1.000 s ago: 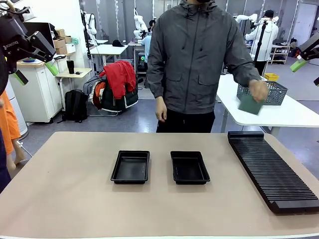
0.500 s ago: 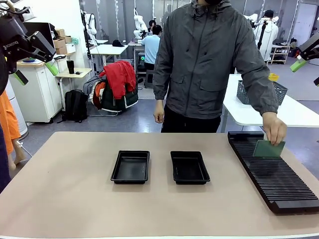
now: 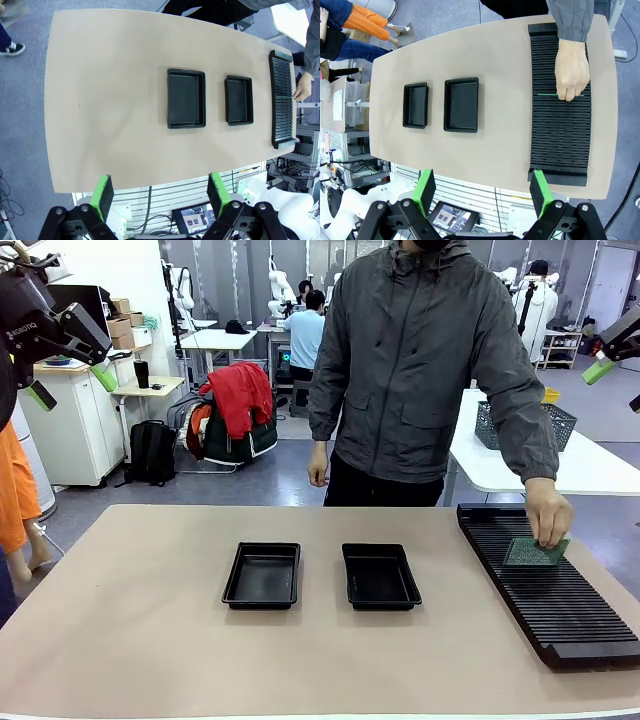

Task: Inspect and transfer BCBs to ESD trays.
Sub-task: Pick up the Blank PCB from the PCB Rack and place it in the left ESD tray.

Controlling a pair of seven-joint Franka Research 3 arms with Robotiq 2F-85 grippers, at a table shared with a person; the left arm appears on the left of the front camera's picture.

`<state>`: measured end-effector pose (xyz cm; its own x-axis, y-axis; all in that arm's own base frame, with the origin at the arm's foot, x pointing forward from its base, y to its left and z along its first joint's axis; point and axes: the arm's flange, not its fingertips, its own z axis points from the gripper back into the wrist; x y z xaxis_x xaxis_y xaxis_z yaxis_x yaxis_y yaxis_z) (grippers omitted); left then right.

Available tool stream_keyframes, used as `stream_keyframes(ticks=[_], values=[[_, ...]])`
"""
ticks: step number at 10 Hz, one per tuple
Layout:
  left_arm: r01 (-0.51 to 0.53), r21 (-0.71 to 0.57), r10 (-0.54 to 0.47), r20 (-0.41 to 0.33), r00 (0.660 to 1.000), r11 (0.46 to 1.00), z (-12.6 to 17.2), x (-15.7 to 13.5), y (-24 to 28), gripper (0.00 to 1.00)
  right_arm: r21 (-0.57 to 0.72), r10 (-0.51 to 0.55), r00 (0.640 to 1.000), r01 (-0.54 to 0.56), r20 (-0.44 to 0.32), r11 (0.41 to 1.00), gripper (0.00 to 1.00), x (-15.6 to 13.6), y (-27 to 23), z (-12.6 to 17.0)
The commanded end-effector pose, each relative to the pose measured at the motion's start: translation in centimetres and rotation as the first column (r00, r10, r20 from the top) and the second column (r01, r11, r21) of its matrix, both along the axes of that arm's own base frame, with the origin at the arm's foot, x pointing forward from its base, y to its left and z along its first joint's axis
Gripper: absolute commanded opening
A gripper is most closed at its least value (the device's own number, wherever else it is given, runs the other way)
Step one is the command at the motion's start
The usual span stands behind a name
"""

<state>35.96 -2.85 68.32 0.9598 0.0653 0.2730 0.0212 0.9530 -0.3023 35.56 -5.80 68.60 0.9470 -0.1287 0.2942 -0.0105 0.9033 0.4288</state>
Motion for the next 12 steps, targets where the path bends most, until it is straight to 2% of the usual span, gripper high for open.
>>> stream_keyframes(ticks=[1,12], values=[[-0.001,-0.003,0.001,0.004,1.0,1.0,0.03,0.05,0.08,1.0,-0.001,0.0,1.0,0.0,0.0,1.0,1.0,-0.01,0.0,0.01],[-0.001,-0.003,0.001,0.004,1.0,1.0,0.03,0.05,0.08,1.0,-0.001,0.0,1.0,0.0,0.0,1.0,1.0,-0.01,0.0,0.01]])
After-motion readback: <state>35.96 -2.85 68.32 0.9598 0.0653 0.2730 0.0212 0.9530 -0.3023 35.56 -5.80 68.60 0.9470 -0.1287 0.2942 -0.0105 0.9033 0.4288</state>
